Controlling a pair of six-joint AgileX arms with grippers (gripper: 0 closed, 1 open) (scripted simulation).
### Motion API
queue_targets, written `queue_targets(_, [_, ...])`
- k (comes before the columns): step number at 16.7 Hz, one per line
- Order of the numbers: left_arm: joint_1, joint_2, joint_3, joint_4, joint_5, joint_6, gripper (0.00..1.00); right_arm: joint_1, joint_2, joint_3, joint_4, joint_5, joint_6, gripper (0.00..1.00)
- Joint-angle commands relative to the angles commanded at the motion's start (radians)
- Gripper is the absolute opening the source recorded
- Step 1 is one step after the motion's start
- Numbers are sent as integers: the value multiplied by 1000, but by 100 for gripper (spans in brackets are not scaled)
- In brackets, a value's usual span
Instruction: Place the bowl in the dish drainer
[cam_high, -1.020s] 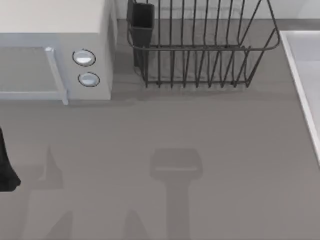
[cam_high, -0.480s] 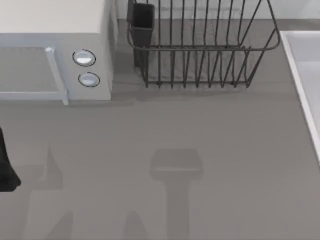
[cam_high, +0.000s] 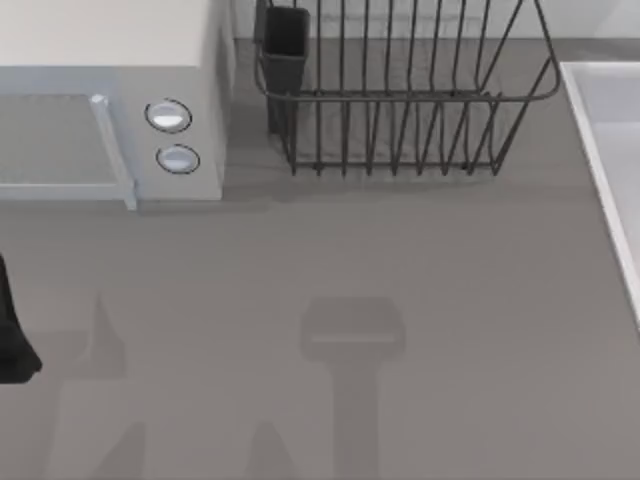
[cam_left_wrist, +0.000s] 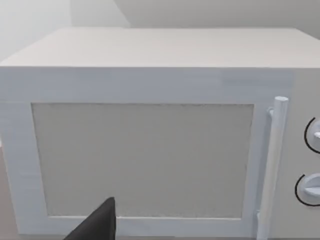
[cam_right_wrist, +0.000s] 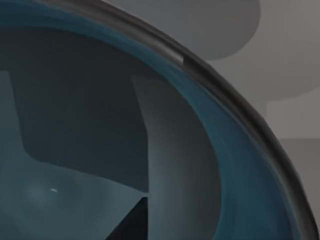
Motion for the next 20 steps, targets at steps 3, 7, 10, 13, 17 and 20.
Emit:
queue_targets(3, [0,0,0,0,0,0,100,0,0,0,0,0,0,40])
queue_targets(7, [0,0,0,0,0,0,100,0,0,0,0,0,0,10])
queue_targets(10, [0,0,0,0,0,0,100,0,0,0,0,0,0,0])
queue_targets(13, [0,0,0,0,0,0,100,0,0,0,0,0,0,0])
queue_targets(17, [0,0,0,0,0,0,100,1,-3,-1,0,0,1,0])
queue_targets(20, [0,0,0,0,0,0,100,-6,-3,37,-37,0,1,0])
